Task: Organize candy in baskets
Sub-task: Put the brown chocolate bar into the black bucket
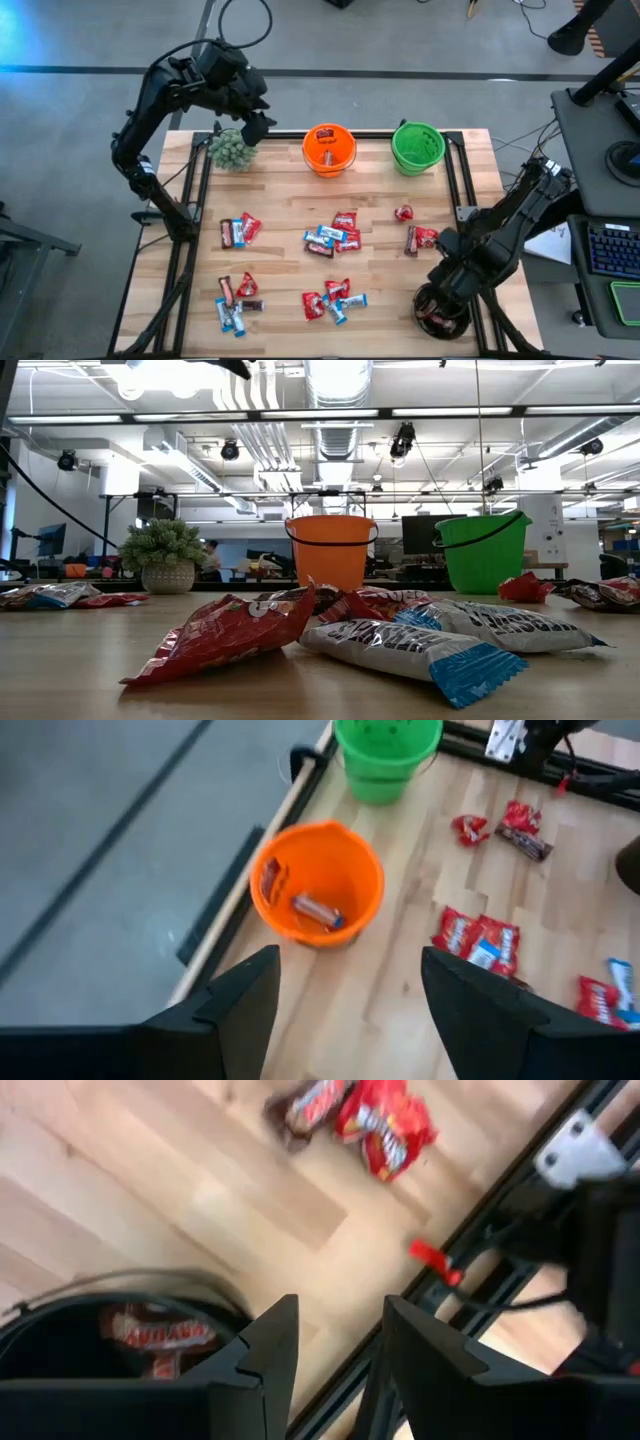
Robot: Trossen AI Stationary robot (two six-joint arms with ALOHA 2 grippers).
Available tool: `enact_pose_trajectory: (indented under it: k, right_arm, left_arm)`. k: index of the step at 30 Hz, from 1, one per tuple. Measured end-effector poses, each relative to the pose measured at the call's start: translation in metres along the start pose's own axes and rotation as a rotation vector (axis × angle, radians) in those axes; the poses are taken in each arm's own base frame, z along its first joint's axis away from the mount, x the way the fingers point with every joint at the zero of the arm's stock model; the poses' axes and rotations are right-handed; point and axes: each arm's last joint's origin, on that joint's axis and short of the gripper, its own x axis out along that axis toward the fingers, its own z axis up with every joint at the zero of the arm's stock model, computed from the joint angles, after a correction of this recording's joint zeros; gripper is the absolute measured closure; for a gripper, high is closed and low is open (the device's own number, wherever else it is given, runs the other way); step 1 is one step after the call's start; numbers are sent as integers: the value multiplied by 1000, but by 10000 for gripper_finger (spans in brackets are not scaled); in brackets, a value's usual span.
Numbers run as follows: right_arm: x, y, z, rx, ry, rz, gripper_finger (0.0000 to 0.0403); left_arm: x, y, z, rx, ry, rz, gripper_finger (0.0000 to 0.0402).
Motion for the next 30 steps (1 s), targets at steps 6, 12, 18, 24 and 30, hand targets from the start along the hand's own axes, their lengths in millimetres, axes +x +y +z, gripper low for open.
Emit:
enact_pose_trajectory:
  k: [6, 12, 18, 24, 30]
  right_arm:
    - [-7, -9, 6, -36, -135, 51, 268]
    - [-13, -17, 14, -11, -254, 97, 264]
    - [-16, -22, 16, -2, -303, 120, 259]
    - [-17, -24, 17, -12, -312, 125, 264]
    - [-17, -23, 18, -12, -338, 126, 261]
  left_arm:
    - [0, -12, -4, 53, 49, -81, 160]
    - [4, -30, -3, 104, 58, -127, 169]
    - [19, -52, -1, 166, 108, -183, 170]
    - [44, -78, 2, 261, 167, -235, 170]
    - [75, -102, 3, 330, 242, -272, 171]
